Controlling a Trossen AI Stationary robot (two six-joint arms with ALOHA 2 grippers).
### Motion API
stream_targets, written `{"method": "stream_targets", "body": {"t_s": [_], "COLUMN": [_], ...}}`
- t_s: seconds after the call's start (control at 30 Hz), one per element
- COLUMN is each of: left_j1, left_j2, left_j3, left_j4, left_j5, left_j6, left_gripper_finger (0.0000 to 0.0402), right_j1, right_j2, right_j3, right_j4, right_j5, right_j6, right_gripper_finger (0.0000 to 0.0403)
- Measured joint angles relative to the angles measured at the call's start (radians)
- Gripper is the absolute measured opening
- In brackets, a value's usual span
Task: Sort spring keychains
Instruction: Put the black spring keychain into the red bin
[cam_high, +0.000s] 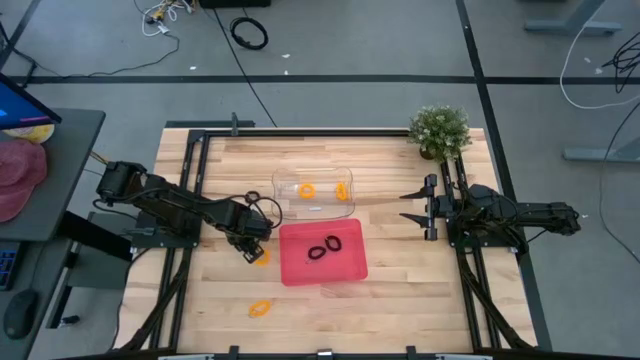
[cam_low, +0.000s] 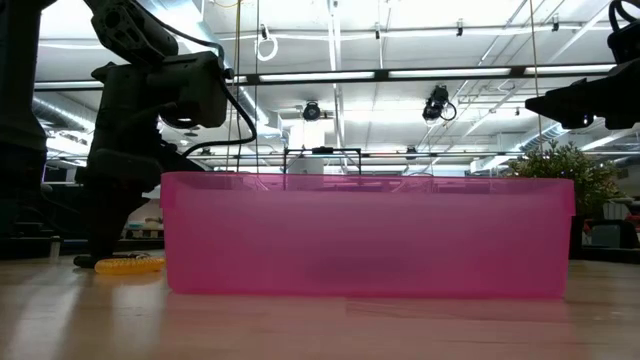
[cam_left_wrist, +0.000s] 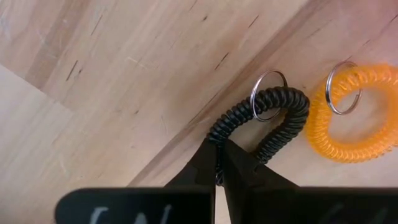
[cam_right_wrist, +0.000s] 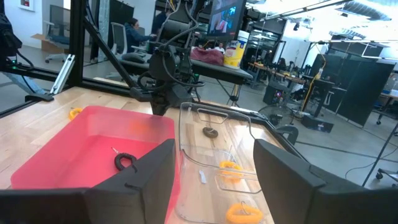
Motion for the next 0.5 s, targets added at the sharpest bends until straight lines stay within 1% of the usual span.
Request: {"method": "stream_targets", "body": {"t_s": [0.5], "left_j1": [0.000], "left_j2": [0.000], "left_j3": [0.000], "left_j4": [0.000], "left_j5": [-0.001], "left_j6": [0.013], "left_gripper_finger": [0.0009], "right_j1": [0.000], "right_j2": [0.000], "right_j3": [0.000], "right_j4": [0.000], "right_j5": [0.000], "right_j6": [0.000], "right_gripper_finger": [0.0222]}}
